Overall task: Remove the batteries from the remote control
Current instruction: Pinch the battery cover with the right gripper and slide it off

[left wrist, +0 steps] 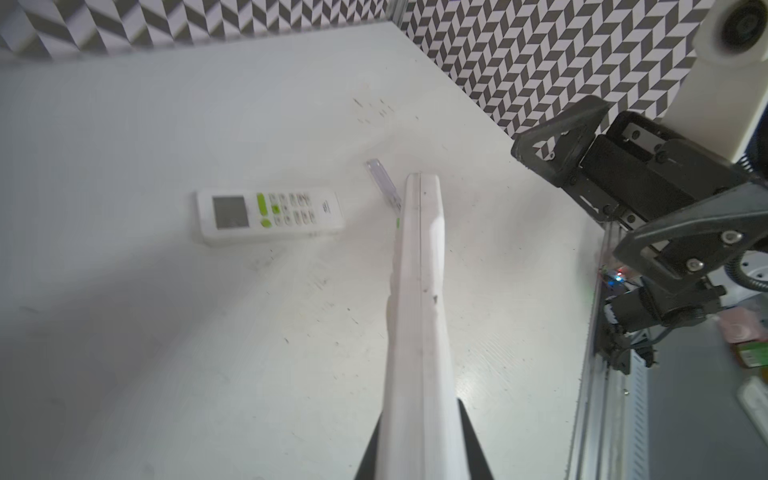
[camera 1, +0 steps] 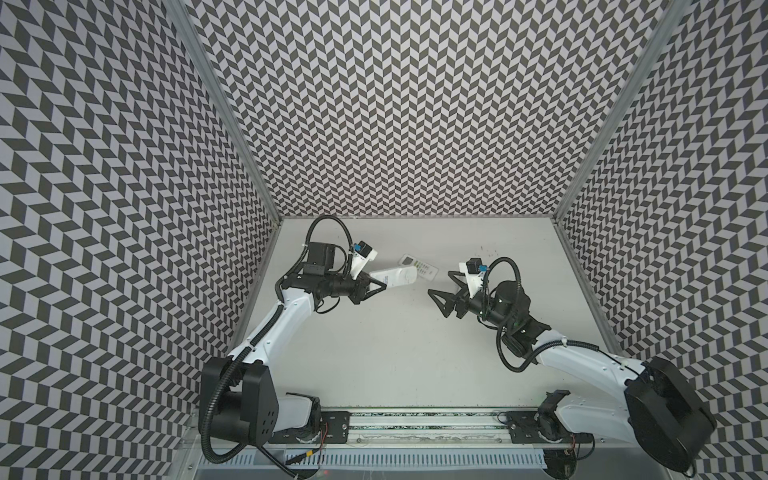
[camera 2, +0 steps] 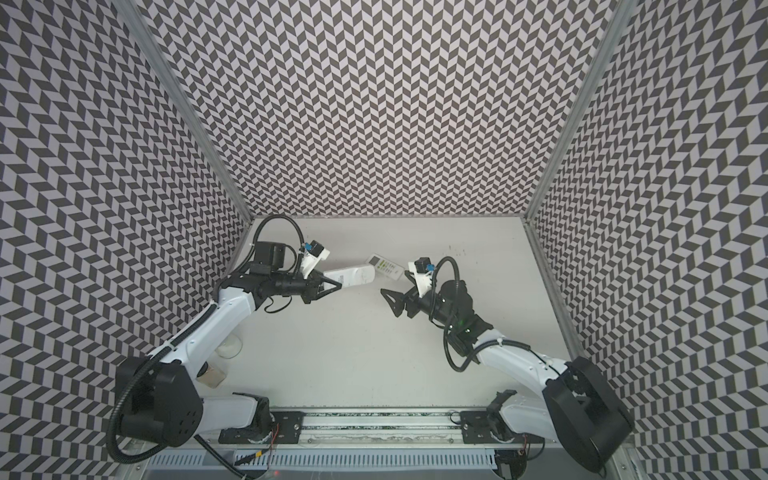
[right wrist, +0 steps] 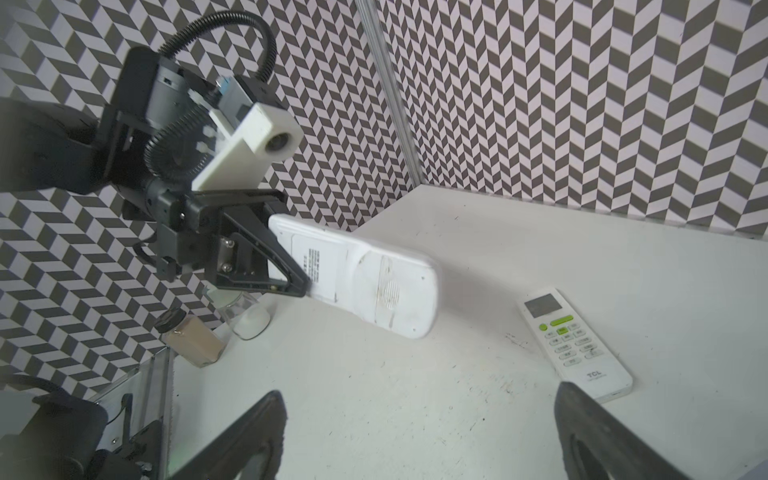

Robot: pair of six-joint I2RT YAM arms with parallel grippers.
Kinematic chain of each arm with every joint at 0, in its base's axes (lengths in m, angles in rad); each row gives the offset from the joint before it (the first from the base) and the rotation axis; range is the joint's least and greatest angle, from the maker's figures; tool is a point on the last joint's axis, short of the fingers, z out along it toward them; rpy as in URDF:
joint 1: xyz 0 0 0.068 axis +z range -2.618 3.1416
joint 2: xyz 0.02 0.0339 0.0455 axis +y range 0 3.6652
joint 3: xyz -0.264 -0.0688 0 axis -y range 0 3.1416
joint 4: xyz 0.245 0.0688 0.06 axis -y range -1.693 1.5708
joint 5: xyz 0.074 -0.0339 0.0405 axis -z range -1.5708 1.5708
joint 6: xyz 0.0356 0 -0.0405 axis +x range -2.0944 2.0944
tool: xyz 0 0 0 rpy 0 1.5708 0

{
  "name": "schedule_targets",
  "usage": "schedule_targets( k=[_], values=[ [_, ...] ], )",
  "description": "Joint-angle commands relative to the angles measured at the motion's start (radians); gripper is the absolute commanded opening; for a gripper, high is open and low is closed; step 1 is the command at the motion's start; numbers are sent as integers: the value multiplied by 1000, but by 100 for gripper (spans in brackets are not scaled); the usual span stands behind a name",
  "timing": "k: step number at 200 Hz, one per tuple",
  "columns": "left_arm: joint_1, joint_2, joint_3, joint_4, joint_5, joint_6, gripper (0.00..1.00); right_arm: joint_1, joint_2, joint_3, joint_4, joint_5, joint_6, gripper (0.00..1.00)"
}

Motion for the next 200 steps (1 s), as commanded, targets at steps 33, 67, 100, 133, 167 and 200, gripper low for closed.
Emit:
schedule_targets(
  k=[33, 67, 100, 133, 167, 200],
  values=[
    [49, 10, -112, 241, 43, -182, 0, -5, 103, 63, 0, -68, 71, 97],
    [49, 13, -148, 249, 56, -165, 0, -14, 199, 77, 72, -152, 126, 93],
    [36, 6, -184, 222, 27, -97, 0, -19, 331, 165, 72, -283, 115, 85],
    [11, 15, -180, 187, 6, -67, 0, -28, 444, 279, 2, -335, 84, 75],
    [11, 37, -163, 164, 16, -59, 0, -50, 519, 275, 96, -396, 138, 74],
    [9, 50, -169, 187, 43, -96, 0, -50, 559, 270, 120, -423, 122, 69]
  ],
)
